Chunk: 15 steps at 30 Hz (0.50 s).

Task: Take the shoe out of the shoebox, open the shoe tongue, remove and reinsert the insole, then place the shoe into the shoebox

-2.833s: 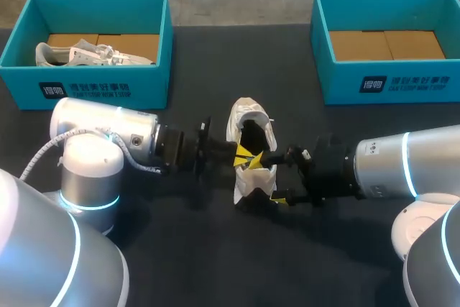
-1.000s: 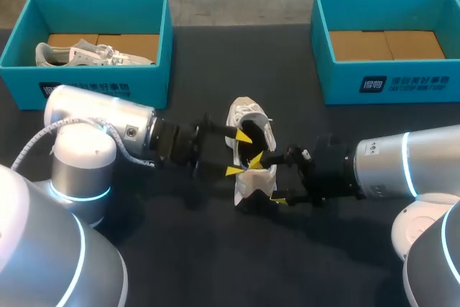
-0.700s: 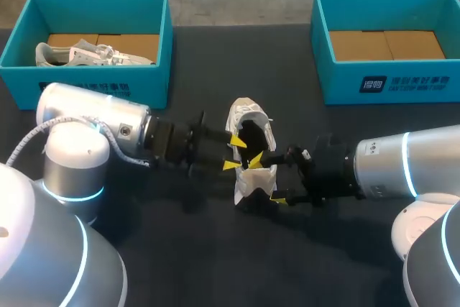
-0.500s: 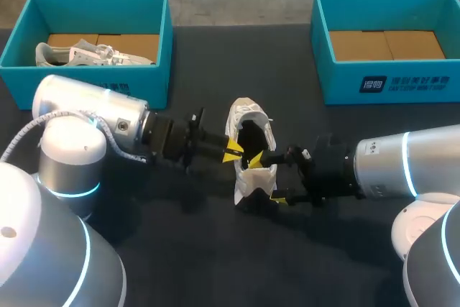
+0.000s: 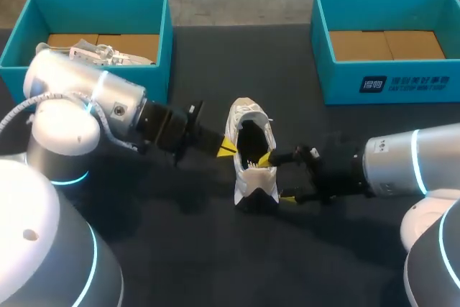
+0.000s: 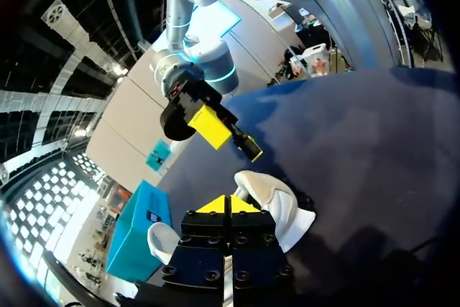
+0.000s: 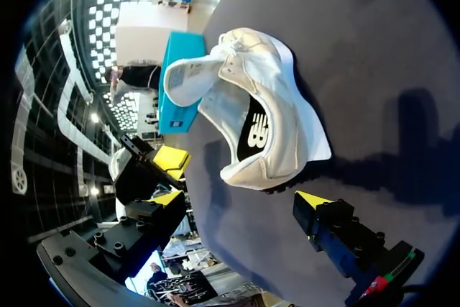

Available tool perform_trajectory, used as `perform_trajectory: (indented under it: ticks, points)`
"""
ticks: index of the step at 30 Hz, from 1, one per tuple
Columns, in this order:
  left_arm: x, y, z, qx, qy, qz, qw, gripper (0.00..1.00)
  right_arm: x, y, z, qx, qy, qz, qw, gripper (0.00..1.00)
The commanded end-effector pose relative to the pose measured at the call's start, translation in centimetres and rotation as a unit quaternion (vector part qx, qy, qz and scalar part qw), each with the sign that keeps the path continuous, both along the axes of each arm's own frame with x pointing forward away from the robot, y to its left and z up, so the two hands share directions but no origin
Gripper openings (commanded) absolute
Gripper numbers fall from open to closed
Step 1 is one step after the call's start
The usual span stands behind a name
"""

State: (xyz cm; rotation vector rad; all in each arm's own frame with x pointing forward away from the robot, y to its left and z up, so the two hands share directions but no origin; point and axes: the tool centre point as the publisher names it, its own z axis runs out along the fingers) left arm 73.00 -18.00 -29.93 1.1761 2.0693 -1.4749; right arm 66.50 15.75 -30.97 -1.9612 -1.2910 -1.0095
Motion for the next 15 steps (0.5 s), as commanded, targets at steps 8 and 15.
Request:
perform_trajectory:
  ticks: [8,15]
  points:
    - [0.2,0.5,2.2,0.113,-0.020,-0.039,0.993,0.00,-1.4,-6.0,2.2,0.000,0.003,0.001,1.000,1.00]
    - [0.6,0.3,3.1,0.175,-0.034,-0.070,0.981,0.00,-2.7,-8.5,2.6,0.000,0.016,0.006,1.000,1.00]
